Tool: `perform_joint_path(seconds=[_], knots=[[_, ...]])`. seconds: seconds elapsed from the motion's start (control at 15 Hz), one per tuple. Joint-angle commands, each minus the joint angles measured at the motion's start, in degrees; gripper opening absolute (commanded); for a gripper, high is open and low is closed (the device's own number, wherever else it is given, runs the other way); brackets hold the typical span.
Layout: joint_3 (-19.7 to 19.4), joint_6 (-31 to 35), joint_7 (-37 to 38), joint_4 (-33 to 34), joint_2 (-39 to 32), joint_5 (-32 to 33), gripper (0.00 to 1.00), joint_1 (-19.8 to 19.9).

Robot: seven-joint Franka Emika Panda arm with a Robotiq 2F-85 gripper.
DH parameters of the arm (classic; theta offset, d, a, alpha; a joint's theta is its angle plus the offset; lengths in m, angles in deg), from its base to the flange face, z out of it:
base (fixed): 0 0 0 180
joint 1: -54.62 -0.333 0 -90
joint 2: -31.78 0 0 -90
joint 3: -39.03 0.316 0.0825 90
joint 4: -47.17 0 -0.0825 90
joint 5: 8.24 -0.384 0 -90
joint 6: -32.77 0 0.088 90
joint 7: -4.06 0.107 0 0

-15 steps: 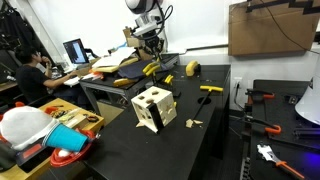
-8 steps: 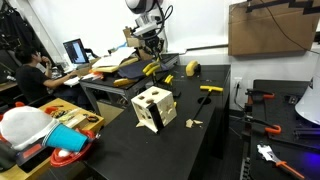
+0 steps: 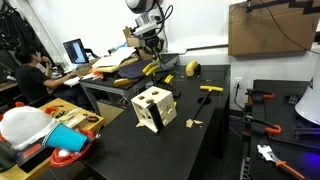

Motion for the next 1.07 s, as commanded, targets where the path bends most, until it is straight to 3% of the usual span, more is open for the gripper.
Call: perform_joint_path(seconds=[0.0,1.0], knots=[[0.29,0.9,-0.1,-2.65,3.04,-1.05,0.04,0.37],[0.53,2.53,0.33,-3.2,2.67,-1.32,0.04,0.24]])
